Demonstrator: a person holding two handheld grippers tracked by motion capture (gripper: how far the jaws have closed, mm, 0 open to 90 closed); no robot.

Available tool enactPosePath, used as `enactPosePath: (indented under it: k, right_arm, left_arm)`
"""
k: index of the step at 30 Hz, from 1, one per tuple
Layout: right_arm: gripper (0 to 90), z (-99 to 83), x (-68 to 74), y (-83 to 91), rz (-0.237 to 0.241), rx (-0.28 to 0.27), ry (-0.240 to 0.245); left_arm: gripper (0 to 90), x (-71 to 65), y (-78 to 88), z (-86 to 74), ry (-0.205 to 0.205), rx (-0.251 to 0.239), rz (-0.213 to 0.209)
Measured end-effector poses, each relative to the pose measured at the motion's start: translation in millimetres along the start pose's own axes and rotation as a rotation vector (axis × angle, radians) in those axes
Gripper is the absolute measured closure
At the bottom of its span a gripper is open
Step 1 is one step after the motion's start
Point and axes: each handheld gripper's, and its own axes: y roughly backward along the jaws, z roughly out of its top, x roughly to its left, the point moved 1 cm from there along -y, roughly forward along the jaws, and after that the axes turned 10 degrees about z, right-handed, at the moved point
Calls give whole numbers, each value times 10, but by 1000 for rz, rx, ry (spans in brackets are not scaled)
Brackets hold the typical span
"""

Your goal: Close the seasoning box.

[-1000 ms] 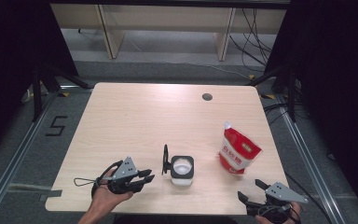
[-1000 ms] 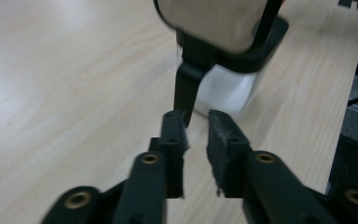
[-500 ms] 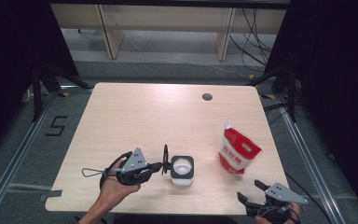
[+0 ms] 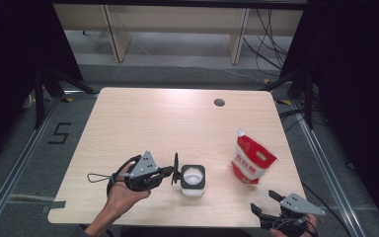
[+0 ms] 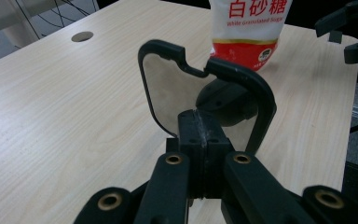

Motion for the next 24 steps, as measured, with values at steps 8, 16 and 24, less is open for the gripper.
enactPosePath:
  k: [8,16,24]
  right_arm:
    - [202,0,8,7,12,12,-20]
    - [202,4,17,9,16,12,-29]
    - [203,3,23,0,19,7,-27]
  left_arm:
    - [890,-40,-19,105,-14,-19,-16]
    - [889,-125,-118,120,-31,-3,-34]
    - [888,-186,-180,131,-41,6,-47]
